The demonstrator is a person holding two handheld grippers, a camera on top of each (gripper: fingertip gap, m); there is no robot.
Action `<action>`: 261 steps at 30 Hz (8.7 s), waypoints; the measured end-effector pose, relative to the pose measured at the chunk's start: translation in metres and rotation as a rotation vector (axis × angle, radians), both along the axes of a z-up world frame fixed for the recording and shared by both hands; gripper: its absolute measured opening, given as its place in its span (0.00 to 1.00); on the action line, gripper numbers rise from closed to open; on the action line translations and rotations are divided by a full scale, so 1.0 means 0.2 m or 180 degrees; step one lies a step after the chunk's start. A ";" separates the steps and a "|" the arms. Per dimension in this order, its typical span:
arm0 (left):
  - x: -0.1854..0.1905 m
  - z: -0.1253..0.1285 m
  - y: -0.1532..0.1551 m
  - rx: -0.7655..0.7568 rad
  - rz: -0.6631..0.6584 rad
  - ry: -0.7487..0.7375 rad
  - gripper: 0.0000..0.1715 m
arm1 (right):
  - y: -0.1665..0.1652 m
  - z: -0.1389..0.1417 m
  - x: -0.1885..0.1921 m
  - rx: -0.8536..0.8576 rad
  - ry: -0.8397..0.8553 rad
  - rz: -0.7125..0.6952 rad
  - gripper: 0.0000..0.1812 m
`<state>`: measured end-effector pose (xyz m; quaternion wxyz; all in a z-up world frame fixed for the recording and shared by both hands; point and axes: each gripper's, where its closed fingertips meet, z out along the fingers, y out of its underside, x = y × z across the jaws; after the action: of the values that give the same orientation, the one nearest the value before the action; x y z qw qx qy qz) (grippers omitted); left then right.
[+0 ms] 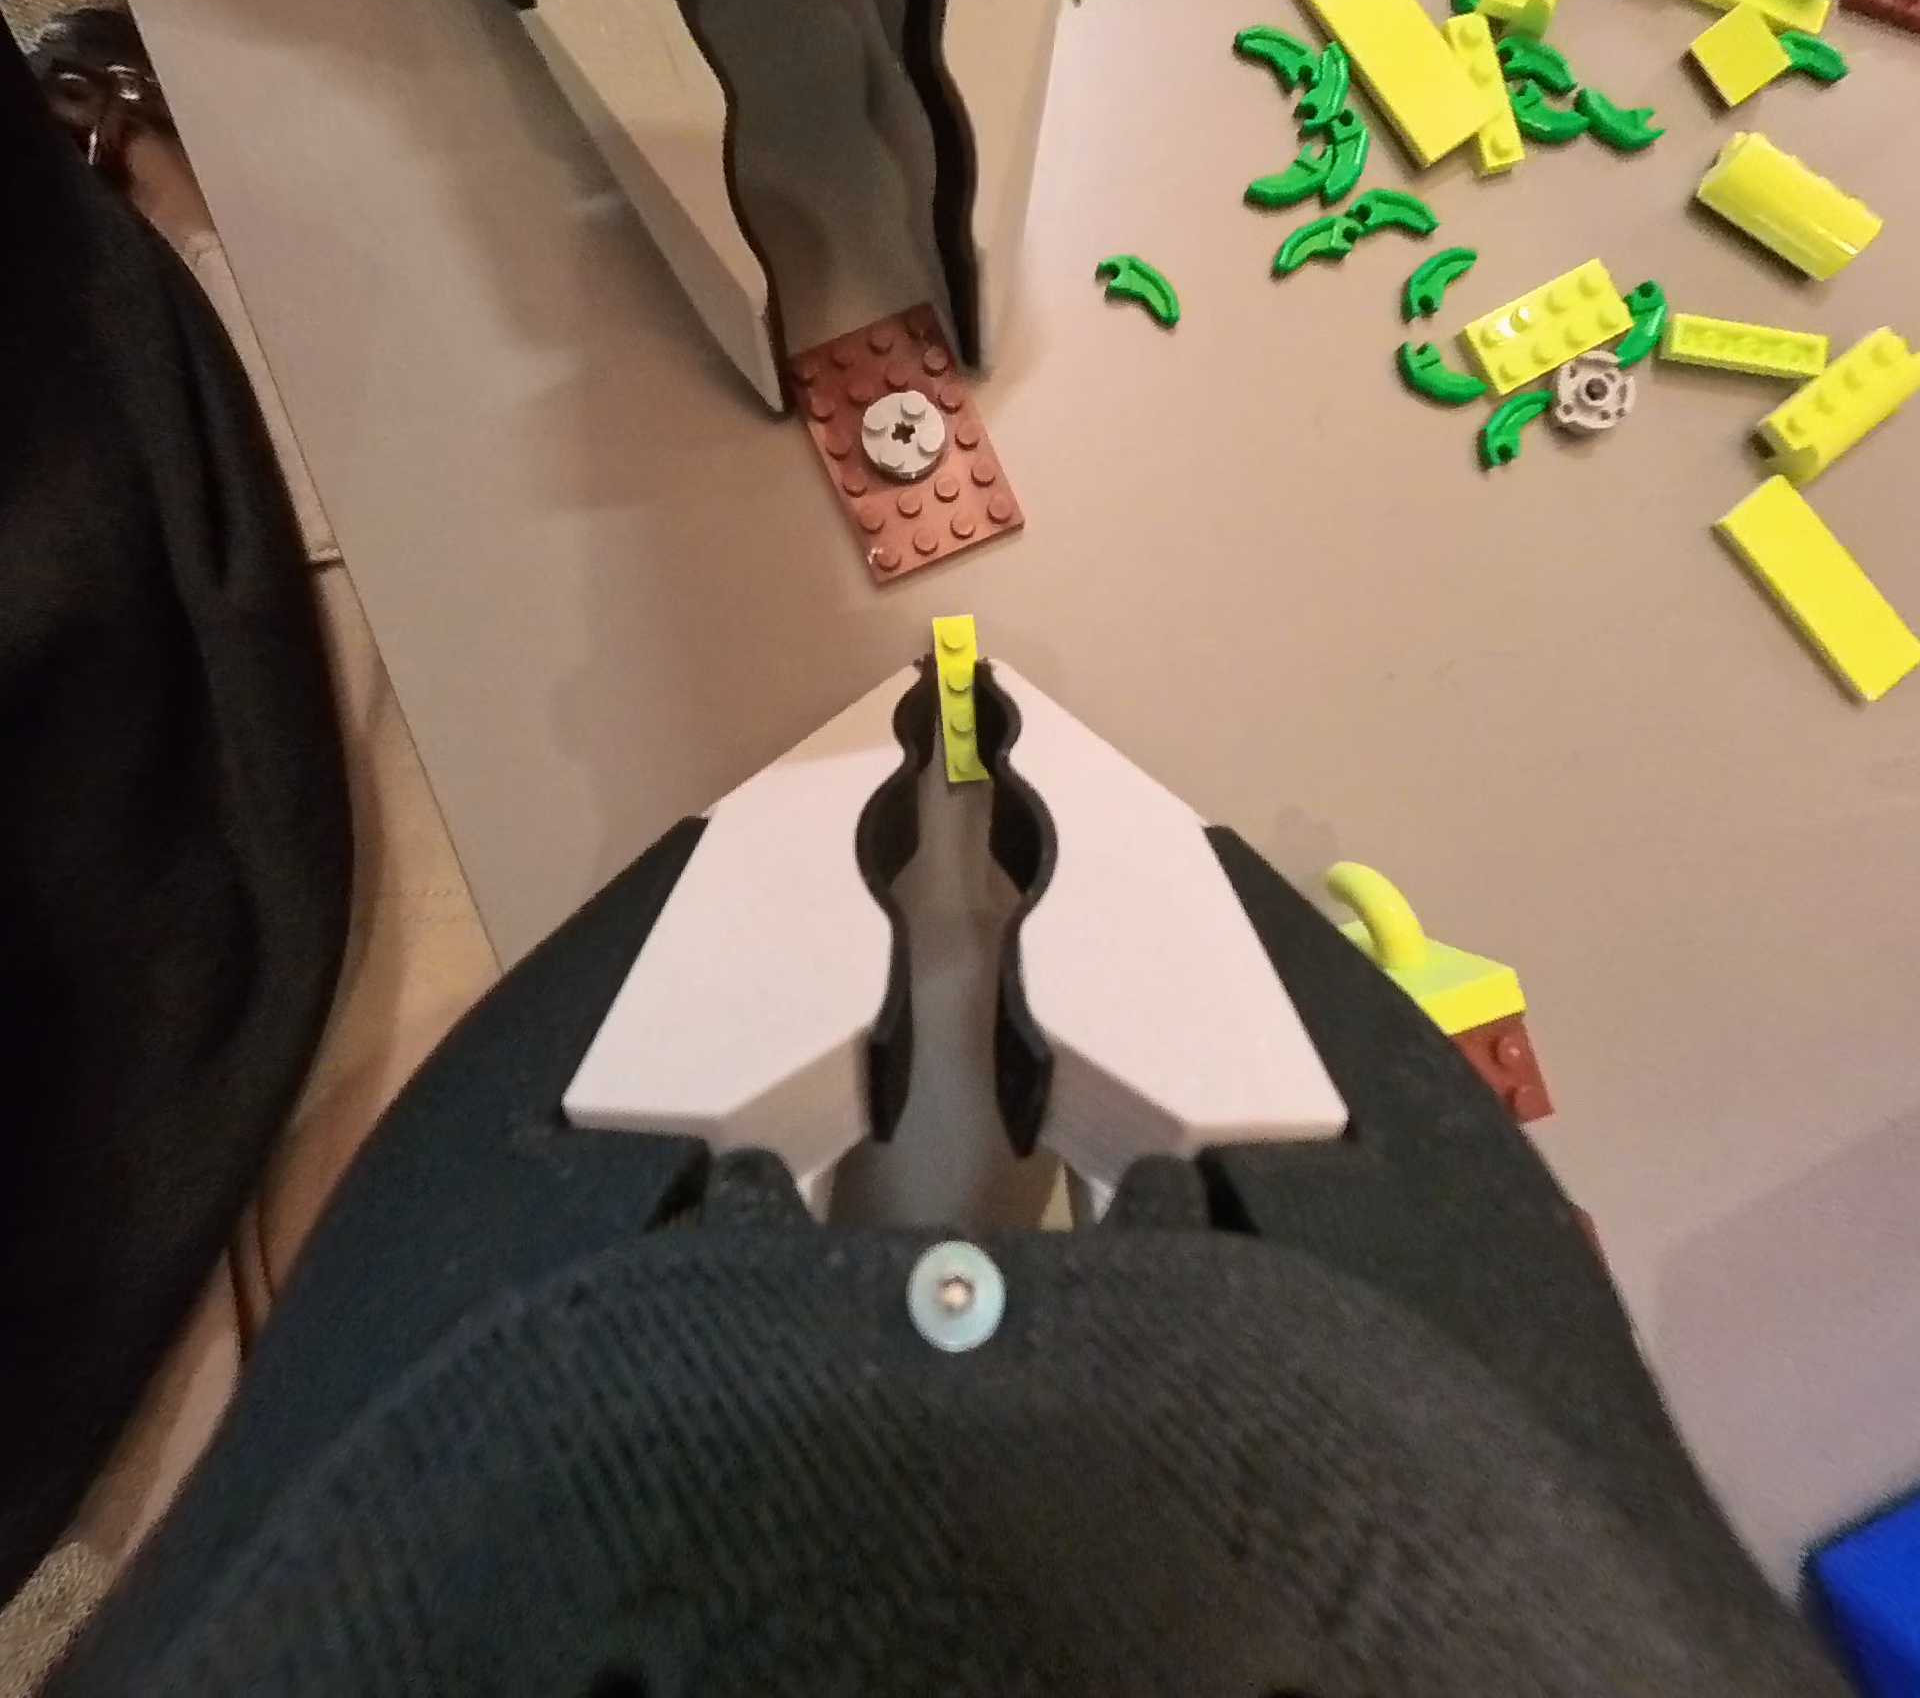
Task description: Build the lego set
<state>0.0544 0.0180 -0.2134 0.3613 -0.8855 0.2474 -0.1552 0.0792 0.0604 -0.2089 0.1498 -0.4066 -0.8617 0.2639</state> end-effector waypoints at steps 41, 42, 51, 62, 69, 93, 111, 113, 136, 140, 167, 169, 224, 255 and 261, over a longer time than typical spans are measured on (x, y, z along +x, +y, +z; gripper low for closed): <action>-0.05 0.07 0.02 0.0194 0.0195 -0.0293 0.21 | -0.09 0.15 -0.03 -0.0899 0.0510 -0.0533 0.24; -0.05 0.07 0.02 0.0182 0.0191 -0.0280 0.22 | -0.09 0.15 -0.03 -0.0917 0.0503 -0.0546 0.25; -0.03 0.04 0.02 0.0097 0.0155 -0.0152 0.24 | 0.03 0.15 -0.04 -0.0474 0.0718 -0.0738 0.28; -0.03 0.00 0.02 -0.0002 0.0126 -0.0045 0.23 | 0.01 0.03 0.01 -0.0163 0.0179 -0.0169 0.12; -0.03 0.00 0.02 -0.0011 0.0139 -0.0041 0.22 | 0.00 -0.02 -0.02 -0.0040 0.0154 -0.0013 0.03; 0.01 0.00 -0.01 -0.0016 -0.0077 -0.0025 0.17 | -0.12 0.01 -0.13 0.0003 0.0051 0.0649 0.02; 0.01 0.00 -0.01 -0.0032 -0.0074 -0.0050 0.17 | -0.13 0.00 -0.13 0.0045 -0.0423 0.0924 0.02; 0.01 0.00 -0.01 -0.0034 -0.0074 -0.0051 0.17 | -0.13 0.00 -0.13 0.0143 -0.0481 0.0951 0.02; 0.01 0.00 -0.01 -0.0063 -0.0053 -0.0107 0.17 | -0.13 0.02 -0.14 0.0062 -0.0375 0.0746 0.00; 0.01 0.00 -0.01 -0.0061 -0.0053 -0.0104 0.17 | -0.14 0.01 -0.14 0.0029 -0.0465 0.0771 0.00; 0.00 0.00 0.00 -0.0061 -0.0028 -0.0102 0.17 | -0.02 0.13 -0.20 -0.0282 0.0152 -0.0156 0.00; 0.00 0.00 0.00 -0.0071 -0.0027 -0.0121 0.17 | -0.03 0.12 -0.16 -0.0252 0.0251 -0.0209 0.00; -1.07 0.40 -0.41 0.1744 0.3303 -0.0133 0.07 | 0.09 0.35 -0.29 -0.1359 0.1797 -0.0839 0.01; -0.67 0.01 0.28 -0.0372 0.0686 0.0113 0.06 | 0.08 0.51 -0.18 -0.1405 0.2633 -0.0672 0.02; -0.65 0.02 0.27 -0.0342 0.0620 0.0173 0.09 | 0.09 0.51 -0.17 -0.1438 0.2660 -0.0683 0.01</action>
<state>-0.0749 0.0722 -0.2103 0.3199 -0.9273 0.1612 -0.1083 0.0455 0.0779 -0.1059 0.4173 -0.3747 -0.6022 0.5681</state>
